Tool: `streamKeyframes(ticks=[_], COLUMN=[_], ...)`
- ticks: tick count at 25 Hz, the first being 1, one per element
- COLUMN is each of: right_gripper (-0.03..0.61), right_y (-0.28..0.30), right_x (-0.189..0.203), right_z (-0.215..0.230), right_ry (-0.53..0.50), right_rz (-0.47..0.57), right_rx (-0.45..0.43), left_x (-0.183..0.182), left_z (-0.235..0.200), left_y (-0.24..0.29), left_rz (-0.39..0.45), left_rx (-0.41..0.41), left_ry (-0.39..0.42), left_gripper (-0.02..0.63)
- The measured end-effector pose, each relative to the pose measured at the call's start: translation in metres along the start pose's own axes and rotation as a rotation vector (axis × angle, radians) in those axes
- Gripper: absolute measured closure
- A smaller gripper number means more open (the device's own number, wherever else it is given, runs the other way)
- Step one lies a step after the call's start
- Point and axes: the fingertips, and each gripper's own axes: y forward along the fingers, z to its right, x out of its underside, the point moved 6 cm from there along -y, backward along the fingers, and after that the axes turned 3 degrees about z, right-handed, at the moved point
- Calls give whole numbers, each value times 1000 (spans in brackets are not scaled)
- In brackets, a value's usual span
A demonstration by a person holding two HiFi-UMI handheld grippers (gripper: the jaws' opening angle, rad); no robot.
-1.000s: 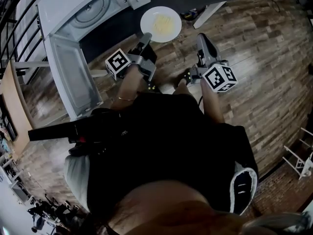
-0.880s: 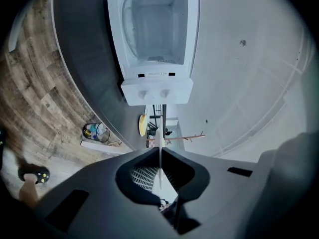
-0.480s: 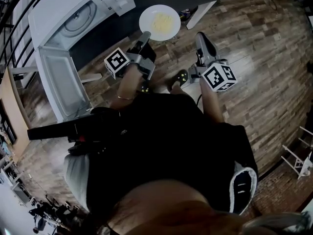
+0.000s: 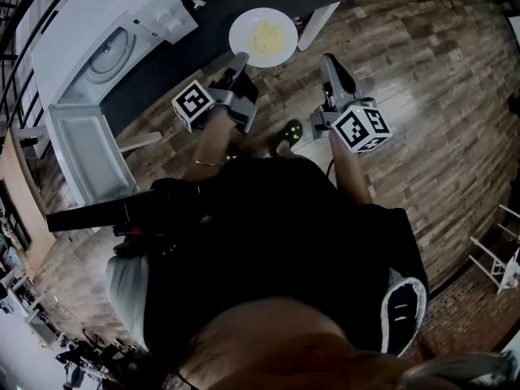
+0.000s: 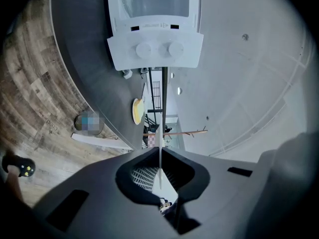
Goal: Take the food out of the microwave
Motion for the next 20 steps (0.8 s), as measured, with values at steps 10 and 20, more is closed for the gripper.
streamKeyframes(ticks=[10, 20], right_gripper=[578, 578], right_y=[0, 1], right_x=[-33, -58], right_z=[59, 108], right_ry=[0, 0], right_rz=[1, -9], right_rx=[2, -7], left_x=[36, 60], left_z=[6, 5], left_y=[71, 117], left_rz=[-28, -20], left_rx=[28, 15], left_ry=[18, 47], left_gripper=[598, 598])
